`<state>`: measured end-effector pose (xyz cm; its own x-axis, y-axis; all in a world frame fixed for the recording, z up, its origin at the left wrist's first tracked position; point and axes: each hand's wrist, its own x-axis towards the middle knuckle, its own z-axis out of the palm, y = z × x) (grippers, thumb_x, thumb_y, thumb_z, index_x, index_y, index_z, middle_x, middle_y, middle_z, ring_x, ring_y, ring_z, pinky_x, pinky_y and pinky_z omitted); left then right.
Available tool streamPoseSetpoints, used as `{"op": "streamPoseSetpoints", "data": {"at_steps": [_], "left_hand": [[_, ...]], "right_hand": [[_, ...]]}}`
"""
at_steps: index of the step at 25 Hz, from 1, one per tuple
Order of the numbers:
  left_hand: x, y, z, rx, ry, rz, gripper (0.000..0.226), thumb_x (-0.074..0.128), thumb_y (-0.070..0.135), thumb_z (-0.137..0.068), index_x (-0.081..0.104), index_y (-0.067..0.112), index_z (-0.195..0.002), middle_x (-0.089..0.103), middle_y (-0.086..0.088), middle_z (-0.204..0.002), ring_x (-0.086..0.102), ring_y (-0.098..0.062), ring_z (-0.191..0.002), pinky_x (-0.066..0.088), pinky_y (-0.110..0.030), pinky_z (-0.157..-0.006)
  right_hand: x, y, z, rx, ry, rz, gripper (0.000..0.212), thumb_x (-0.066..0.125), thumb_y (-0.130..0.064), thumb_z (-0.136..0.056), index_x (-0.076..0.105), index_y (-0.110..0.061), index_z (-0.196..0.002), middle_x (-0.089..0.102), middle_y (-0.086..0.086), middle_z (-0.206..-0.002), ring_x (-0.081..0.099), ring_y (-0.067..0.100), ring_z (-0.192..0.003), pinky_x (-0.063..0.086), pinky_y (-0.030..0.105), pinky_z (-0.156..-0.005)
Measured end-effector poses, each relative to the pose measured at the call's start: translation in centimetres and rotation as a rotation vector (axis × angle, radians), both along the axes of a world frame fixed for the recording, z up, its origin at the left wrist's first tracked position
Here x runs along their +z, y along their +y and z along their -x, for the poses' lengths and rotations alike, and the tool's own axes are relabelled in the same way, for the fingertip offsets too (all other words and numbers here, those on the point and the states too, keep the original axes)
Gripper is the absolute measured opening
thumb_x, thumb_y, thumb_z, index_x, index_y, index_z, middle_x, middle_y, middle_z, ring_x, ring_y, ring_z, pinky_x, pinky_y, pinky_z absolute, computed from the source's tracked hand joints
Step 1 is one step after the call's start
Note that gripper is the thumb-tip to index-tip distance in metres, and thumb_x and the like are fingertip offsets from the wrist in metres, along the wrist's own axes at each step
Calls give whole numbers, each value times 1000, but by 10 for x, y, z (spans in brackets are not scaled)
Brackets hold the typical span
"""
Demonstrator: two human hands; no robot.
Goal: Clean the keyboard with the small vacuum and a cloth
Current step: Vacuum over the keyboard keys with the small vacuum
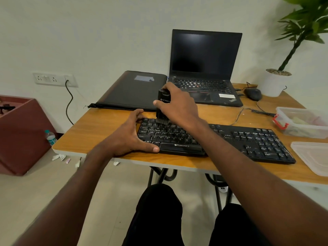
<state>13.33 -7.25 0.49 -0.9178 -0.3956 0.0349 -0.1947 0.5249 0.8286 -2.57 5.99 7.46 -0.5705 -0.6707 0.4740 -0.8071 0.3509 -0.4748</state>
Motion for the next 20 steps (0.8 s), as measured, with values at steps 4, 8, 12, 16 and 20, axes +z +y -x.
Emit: {"op": "streamPoseSetpoints", "data": {"at_steps": [4,8,12,16,20], "left_hand": [[-4,-3,-2,-11,14,-8,151,105,57,-46,10,42,-163,36,11,-160,42,-12,-145,45,-34,-116],[-2,-3,-1,-22,13,-8,149,103,67,-39,15,47,-159,37,9,-160,44,-14,-146,46,-47,-119],[-2,-4,-1,-18,-6,-10,153,102,67,-38,12,46,-160,36,9,-160,43,-15,-144,46,-45,-119],[-1,-2,-2,-15,-13,-19,156,102,66,-37,10,44,-161,34,10,-160,42,-15,-145,44,-43,-120],[-2,-2,-2,-9,-19,-16,161,101,69,-35,9,39,-164,33,12,-159,39,-13,-145,42,-37,-119]], "right_hand": [[-8,-11,-11,155,-143,114,44,70,-44,-94,52,-27,-130,67,-4,-113,64,11,-94,60,28,-76],[-12,-14,-15,256,-194,93,39,73,-32,-91,56,-24,-126,62,-7,-106,64,14,-95,61,39,-83],[5,-7,-7,196,-76,-104,37,72,-35,-85,59,-30,-119,62,-8,-103,62,17,-96,58,41,-84],[4,-7,-11,165,-97,15,34,72,-36,-88,59,-29,-119,64,-8,-103,63,14,-91,56,28,-77],[-9,-5,-5,198,-318,119,35,73,-36,-93,58,-25,-122,63,-7,-105,63,8,-92,55,20,-73]]}}
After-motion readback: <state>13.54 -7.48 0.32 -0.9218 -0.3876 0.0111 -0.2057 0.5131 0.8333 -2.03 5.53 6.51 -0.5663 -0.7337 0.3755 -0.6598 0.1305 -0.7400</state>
